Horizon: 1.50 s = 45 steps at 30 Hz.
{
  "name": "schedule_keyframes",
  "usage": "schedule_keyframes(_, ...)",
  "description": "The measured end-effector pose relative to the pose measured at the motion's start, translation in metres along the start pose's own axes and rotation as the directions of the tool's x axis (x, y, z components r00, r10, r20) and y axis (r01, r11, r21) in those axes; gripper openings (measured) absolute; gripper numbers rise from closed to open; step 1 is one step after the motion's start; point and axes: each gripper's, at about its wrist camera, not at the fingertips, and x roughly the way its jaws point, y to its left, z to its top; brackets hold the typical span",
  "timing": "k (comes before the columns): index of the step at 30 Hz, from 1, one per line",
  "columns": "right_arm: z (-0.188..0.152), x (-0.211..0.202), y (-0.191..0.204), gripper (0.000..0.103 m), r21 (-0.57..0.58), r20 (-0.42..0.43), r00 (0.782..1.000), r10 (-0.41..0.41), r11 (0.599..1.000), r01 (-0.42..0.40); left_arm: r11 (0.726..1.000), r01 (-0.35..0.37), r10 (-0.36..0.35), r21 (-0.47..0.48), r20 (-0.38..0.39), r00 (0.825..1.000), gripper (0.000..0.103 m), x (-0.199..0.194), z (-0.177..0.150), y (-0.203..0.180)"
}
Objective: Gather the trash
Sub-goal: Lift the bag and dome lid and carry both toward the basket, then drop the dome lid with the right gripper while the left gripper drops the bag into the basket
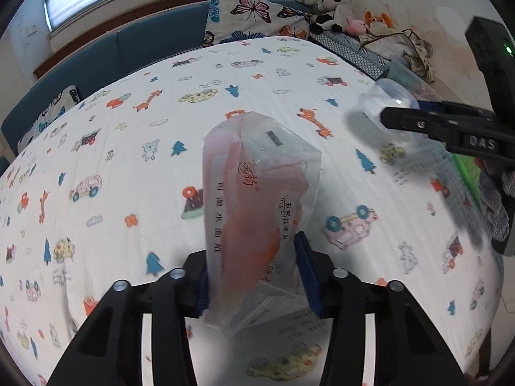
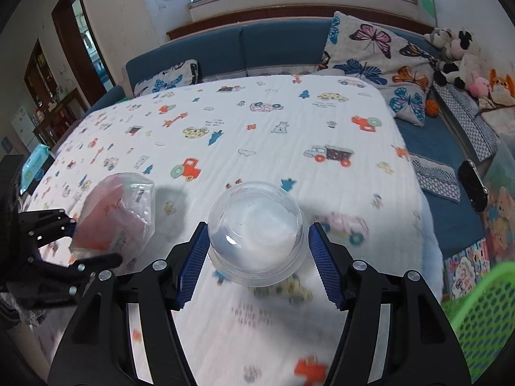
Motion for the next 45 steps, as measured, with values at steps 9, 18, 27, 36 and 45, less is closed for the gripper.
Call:
schedule_keyframes(9, -0.034, -0.056, -0.005, 0.063, 0.018, 0.039, 0.999, -0.019, 1.000, 0.018, 0.998, 0.054, -0.054, -0.009, 0.066, 0.996, 0.040, -0.039, -0.015, -0.032)
schedule_keyframes(18, -0.079, -0.118, -0.038, 0.064, 0.082, 0.074, 0.993, -0.089, 0.993, 0.083, 0.990, 0.124, -0.132, 0.070, 0.127, 0.983, 0.040, -0.070, -0.012, -0.095)
schedule_keyframes(27, -0.134, -0.175, -0.107, 0.064, 0.198, 0.055, 0.972, -0.227, 0.957, 0.212, 0.963, 0.203, -0.226, 0.175, 0.122, 0.967, 0.040, -0.069, 0.002, -0.173)
schedule_keyframes(36, -0.178, -0.200, -0.172, 0.064, 0.323, 0.011, 0.947, -0.321, 0.898, 0.301, 0.935, 0.253, -0.285, 0.250, 0.100, 0.953, 0.040, -0.063, 0.024, -0.238)
schedule_keyframes(45, -0.198, -0.214, -0.195, 0.070, 0.391, 0.013, 0.940, -0.341, 0.867, 0.309, 0.911, 0.270, -0.305, 0.312, 0.068, 0.950, 0.040, -0.052, 0.041, -0.284)
